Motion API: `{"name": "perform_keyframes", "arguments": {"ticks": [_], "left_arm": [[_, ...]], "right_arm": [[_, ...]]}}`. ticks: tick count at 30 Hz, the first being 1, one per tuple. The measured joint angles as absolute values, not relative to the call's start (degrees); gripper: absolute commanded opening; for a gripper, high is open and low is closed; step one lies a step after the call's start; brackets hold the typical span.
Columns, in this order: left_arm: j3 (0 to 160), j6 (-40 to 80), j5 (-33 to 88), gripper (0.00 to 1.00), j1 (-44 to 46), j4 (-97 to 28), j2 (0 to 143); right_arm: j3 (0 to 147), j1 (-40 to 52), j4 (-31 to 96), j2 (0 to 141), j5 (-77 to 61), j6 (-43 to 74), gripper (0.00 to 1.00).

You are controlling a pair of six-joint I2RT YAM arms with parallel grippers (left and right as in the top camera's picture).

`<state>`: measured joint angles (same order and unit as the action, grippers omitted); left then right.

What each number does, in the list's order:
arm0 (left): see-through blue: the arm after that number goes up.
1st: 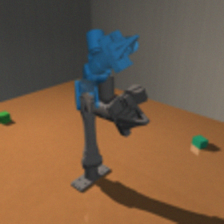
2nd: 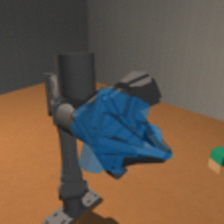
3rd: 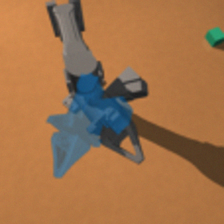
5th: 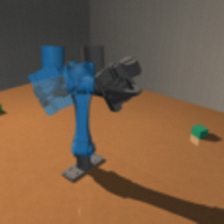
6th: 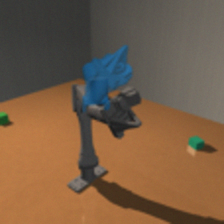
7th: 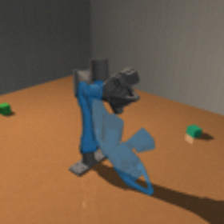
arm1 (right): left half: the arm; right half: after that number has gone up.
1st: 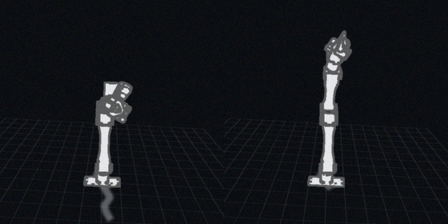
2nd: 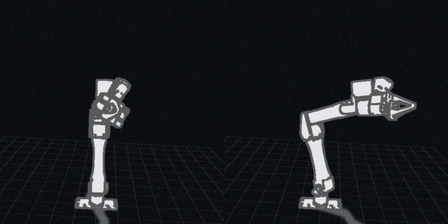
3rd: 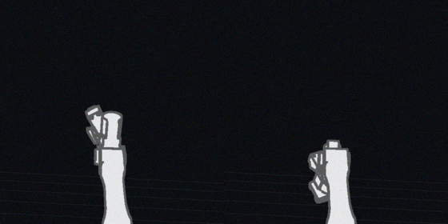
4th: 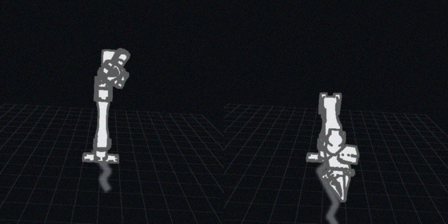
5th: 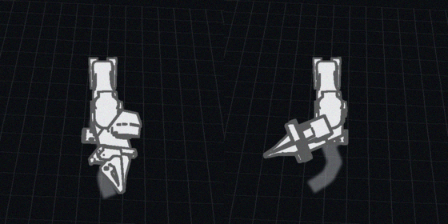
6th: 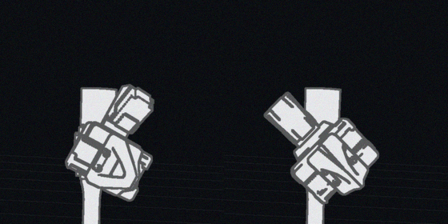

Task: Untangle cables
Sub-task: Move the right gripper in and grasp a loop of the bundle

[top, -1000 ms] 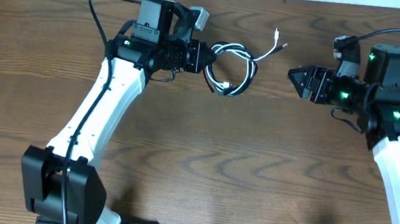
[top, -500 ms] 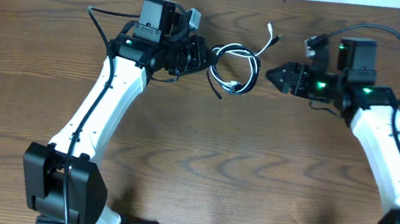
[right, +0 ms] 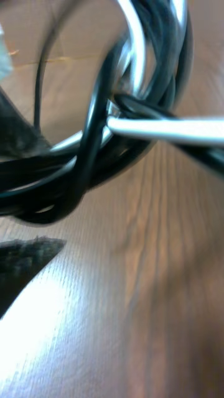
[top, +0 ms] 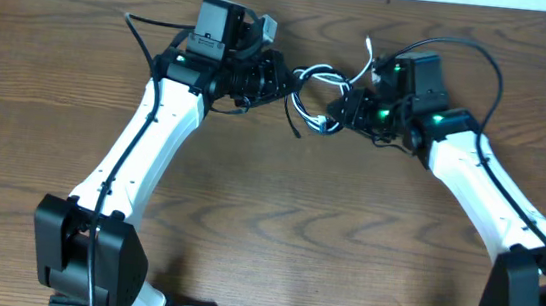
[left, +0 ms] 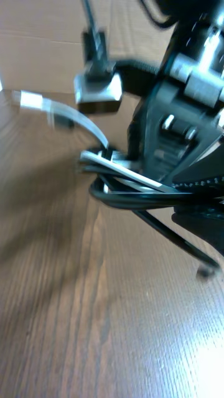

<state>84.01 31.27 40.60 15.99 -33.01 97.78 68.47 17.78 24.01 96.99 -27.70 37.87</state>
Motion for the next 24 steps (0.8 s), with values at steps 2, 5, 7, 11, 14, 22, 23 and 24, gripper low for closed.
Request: {"name": "perform_keyframes", "arguments": {"ticks": [2, 5, 7, 11, 14, 22, 23, 24], "left_arm": [[84.0, 30.5, 40.6, 0.07, 16.5, -33.1, 97.8], [84.0, 28.0, 40.0, 0.07, 17.1, -34.2, 97.8], [83.9, 26.1, 38.5, 0.08, 17.3, -35.5, 97.8], [83.9, 22.3, 33.5, 0.07, 17.4, -38.3, 97.8], [83.8, 19.7, 31.0, 0.07, 17.5, -39.6, 97.8], [83.8, 16.4, 26.5, 0.27, 17.3, -41.6, 97.8], [83.8, 16.0, 26.5, 0.31, 17.8, -41.8, 97.8], [83.8, 16.0, 26.5, 0.34, 18.3, -41.8, 97.8]], "right_arm": [[68.5, 17.9, 25.6, 97.4, -25.5, 38.7, 0.17], [68.6, 17.9, 27.4, 97.3, -23.9, 37.9, 0.03], [68.7, 18.1, 29.4, 96.7, -22.5, 36.8, 0.01], [68.9, 18.4, 35.2, 94.8, -16.6, 35.7, 0.01], [68.9, 18.5, 38.8, 93.3, -11.0, 34.9, 0.01], [68.9, 19.1, 41.1, 92.5, -4.5, 32.4, 0.01], [68.9, 19.2, 41.1, 92.5, -4.9, 32.4, 0.01], [68.9, 19.2, 41.1, 92.5, -5.6, 32.2, 0.01]]}}
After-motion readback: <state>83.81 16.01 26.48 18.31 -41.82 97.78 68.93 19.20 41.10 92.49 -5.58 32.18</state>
